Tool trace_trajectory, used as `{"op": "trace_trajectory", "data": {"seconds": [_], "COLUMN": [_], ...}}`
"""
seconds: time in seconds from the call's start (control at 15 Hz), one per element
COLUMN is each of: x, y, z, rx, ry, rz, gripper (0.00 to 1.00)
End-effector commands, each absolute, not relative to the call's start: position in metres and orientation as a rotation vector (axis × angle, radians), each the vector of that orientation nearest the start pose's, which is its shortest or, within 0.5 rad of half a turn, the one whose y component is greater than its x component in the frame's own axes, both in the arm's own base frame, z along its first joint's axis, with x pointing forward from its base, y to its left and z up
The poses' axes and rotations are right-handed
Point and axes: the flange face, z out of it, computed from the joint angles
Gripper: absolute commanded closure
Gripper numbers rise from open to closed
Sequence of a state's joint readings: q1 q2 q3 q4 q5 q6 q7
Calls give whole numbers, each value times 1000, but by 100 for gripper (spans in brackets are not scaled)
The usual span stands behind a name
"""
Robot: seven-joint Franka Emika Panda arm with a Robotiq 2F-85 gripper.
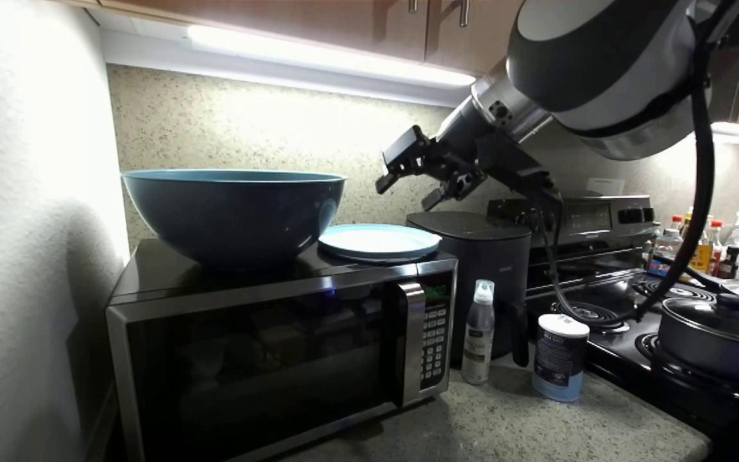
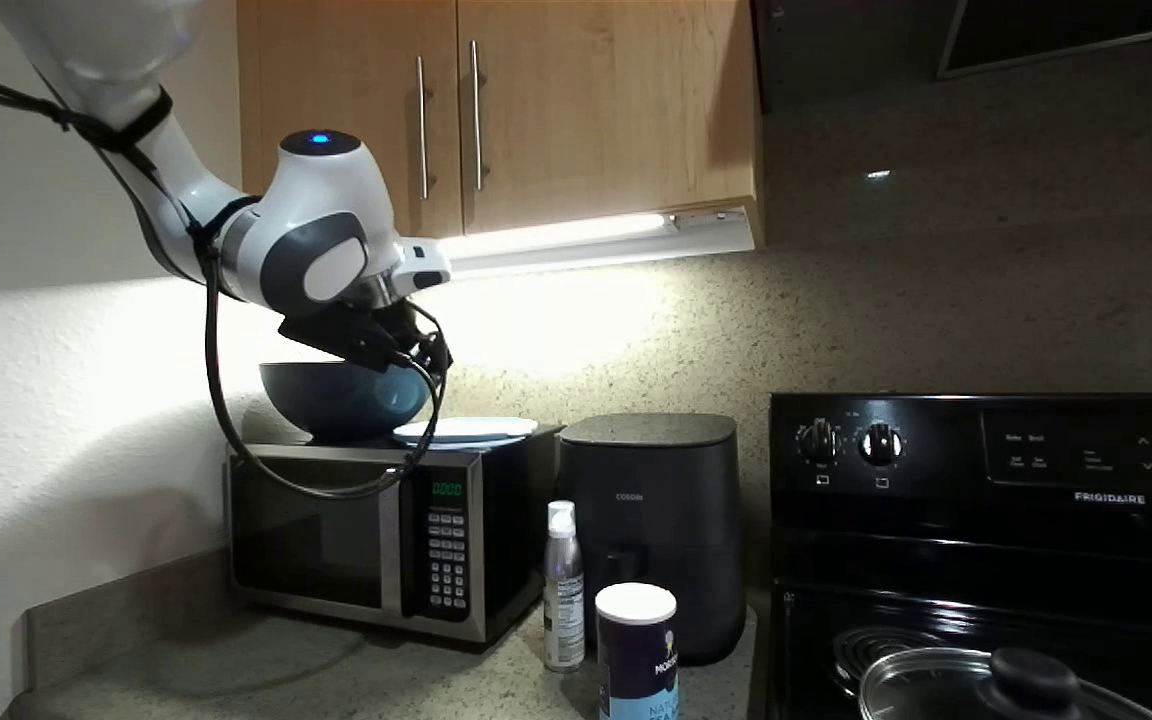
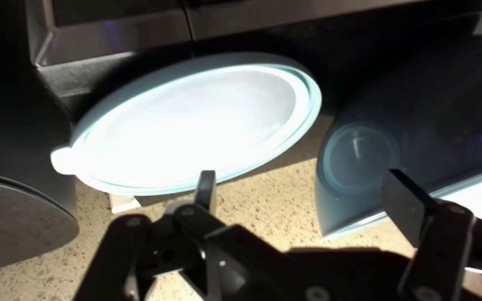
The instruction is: Put the bowl on the table.
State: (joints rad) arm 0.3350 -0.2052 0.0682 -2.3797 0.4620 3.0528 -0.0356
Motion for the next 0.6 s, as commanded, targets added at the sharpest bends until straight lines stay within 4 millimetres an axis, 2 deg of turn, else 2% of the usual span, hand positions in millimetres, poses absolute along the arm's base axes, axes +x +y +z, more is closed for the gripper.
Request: {"op": "trace_trajectory", "data": {"seconds": [0.0, 0.13, 0.2, 0.27, 0.33, 0.53], "x": [484, 481, 483, 482, 482, 484], "y": [192, 206, 205, 207, 210, 208], "z": [538, 557, 559, 551, 555, 550], "rx": [-2434, -2365, -2360, -2385, -2373, -2394], "ry": [-52, -89, -87, -58, -65, -68], "rz": [-1183, -1151, -1121, -1142, -1143, -1129], "gripper": [0, 0, 0, 0, 0, 0]}}
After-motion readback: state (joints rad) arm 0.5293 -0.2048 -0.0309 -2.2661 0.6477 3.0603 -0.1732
